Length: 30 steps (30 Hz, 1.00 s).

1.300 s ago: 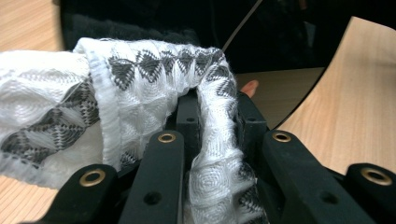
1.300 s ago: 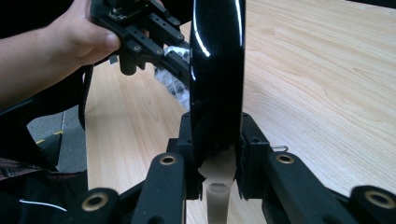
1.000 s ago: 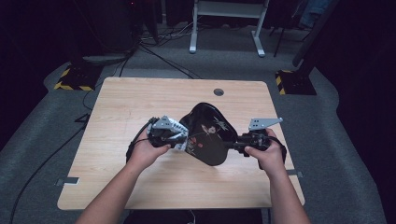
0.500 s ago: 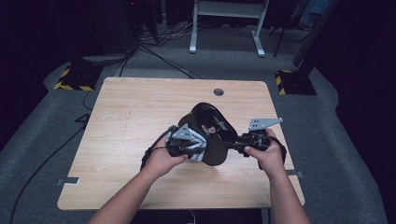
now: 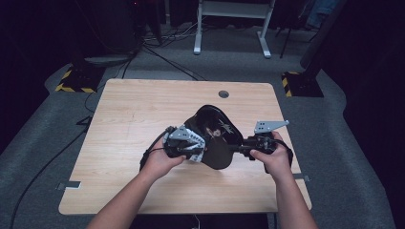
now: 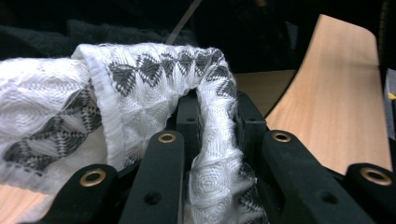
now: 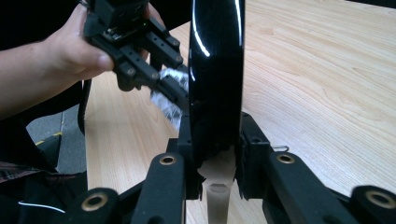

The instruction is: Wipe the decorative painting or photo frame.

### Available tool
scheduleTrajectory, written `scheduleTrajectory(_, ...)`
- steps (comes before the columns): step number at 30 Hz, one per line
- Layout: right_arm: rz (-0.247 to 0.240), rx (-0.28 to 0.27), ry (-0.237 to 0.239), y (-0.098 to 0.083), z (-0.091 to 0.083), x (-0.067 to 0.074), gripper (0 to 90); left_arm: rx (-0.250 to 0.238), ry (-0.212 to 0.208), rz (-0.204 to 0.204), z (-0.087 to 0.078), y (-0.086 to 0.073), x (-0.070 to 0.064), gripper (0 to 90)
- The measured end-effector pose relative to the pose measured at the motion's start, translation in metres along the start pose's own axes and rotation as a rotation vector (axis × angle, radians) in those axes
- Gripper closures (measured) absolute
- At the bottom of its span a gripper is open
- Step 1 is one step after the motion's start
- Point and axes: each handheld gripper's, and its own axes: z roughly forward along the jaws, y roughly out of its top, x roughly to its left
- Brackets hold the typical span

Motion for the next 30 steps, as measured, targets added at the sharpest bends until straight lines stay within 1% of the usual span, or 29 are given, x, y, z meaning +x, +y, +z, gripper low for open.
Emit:
scheduleTrajectory(1,0.001,0.000,0.000,0.000,0.000,0.000,75.6,0.000,0.000,0.000,0.000,0.000,0.000,76.7)
scheduleTrajectory(2,0.002,-0.001,0.001,0.000,0.000,0.000,75.5,-0.001,0.015,-0.008,-0.004,-0.002,0.006,76.7)
scheduleTrajectory(5,0.004,-0.001,0.001,0.000,0.000,0.000,75.3,-0.006,0.036,-0.015,-0.008,-0.005,0.012,76.6)
scheduleTrajectory(7,0.004,-0.001,0.002,0.000,0.000,0.000,75.2,-0.010,0.044,-0.018,-0.010,-0.007,0.016,76.6)
scheduleTrajectory(10,0.005,-0.002,0.002,0.000,0.000,0.000,75.2,-0.020,0.047,-0.038,-0.011,-0.010,0.018,76.6)
scheduleTrajectory(12,0.003,-0.002,0.001,0.000,0.001,0.000,75.1,-0.016,0.058,-0.032,-0.010,-0.009,0.015,76.6)
scheduleTrajectory(15,0.004,-0.001,0.002,0.000,0.001,0.000,75.1,-0.021,0.030,-0.016,-0.006,-0.006,0.008,76.4)
scheduleTrajectory(16,0.005,-0.001,0.002,0.000,0.001,0.000,75.1,-0.016,0.032,-0.005,-0.004,-0.005,0.006,76.4)
scheduleTrajectory(17,0.005,-0.001,0.002,0.000,0.001,0.000,75.1,-0.016,0.032,-0.005,-0.004,-0.005,0.006,76.4)
scheduleTrajectory(18,0.005,-0.002,0.001,0.000,0.001,0.000,75.1,-0.008,0.028,0.014,-0.001,-0.002,0.001,76.4)
scheduleTrajectory(24,0.005,-0.002,0.002,0.000,0.001,0.000,75.2,-0.001,-0.010,0.049,0.009,0.007,-0.015,76.4)
scheduleTrajectory(30,0.007,-0.003,0.001,0.000,0.000,0.000,75.5,-0.005,-0.040,0.078,0.017,0.014,-0.027,76.4)
